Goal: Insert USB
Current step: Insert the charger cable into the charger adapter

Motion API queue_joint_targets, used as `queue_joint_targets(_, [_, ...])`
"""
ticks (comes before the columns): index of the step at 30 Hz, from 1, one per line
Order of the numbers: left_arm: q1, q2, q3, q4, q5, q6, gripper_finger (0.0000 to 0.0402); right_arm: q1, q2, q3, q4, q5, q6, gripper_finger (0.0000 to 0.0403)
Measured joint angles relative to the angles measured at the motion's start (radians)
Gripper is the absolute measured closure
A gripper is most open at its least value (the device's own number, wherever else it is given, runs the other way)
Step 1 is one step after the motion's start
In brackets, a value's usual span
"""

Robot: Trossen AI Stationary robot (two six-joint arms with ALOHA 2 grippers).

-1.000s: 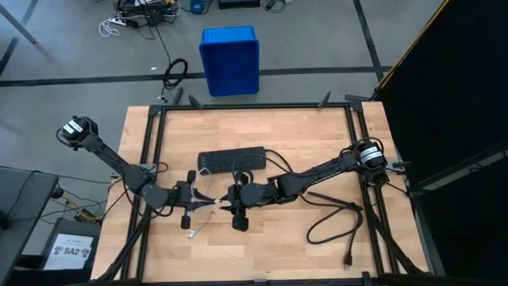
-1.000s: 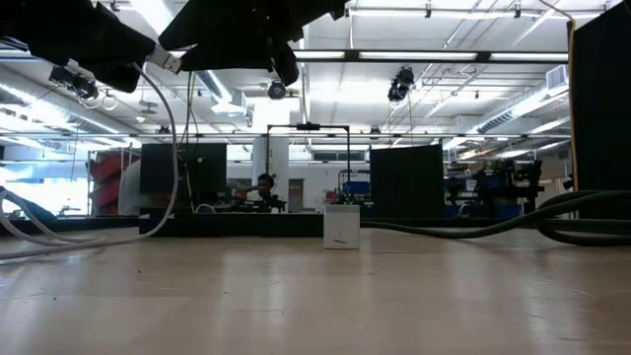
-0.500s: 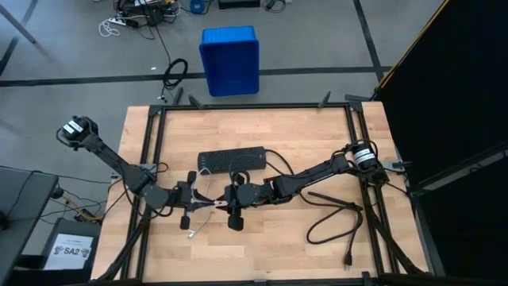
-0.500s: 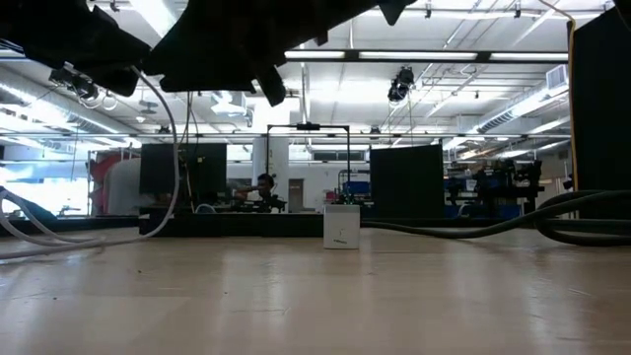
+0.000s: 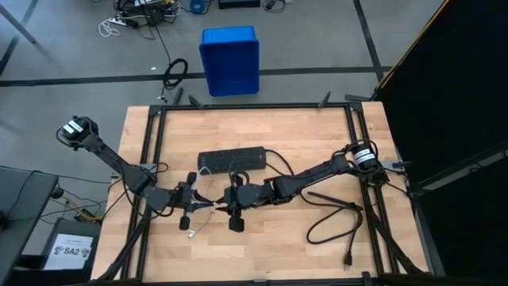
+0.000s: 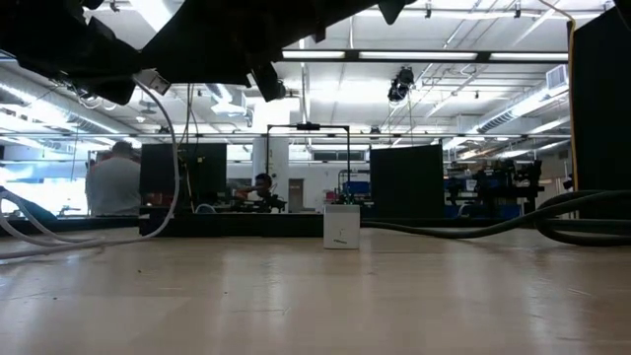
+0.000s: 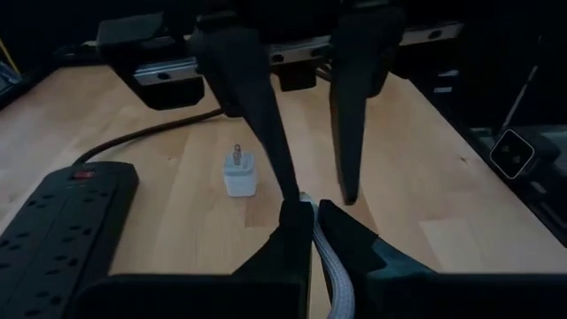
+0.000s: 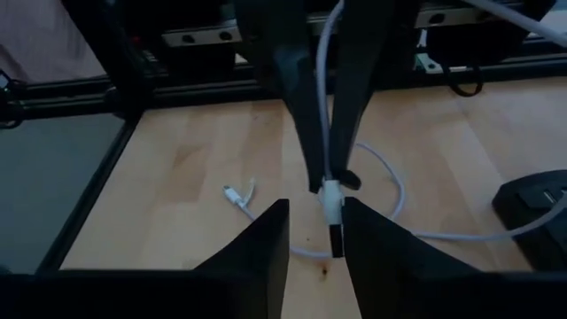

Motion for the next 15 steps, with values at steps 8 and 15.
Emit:
queue_joint_targets(8, [0.000,0.000,0.000,0.007,0.000,0.000,0.0402,0.000,0.000,0.000,0.003,0.013,-0.019,0.0364])
queue_joint_targets(15, [0.000,0.000,0.000,0.006,-0.002,0.005,0.0402,-0.001,0.000,0.000,0.002,0.015,-0.063,0.0399])
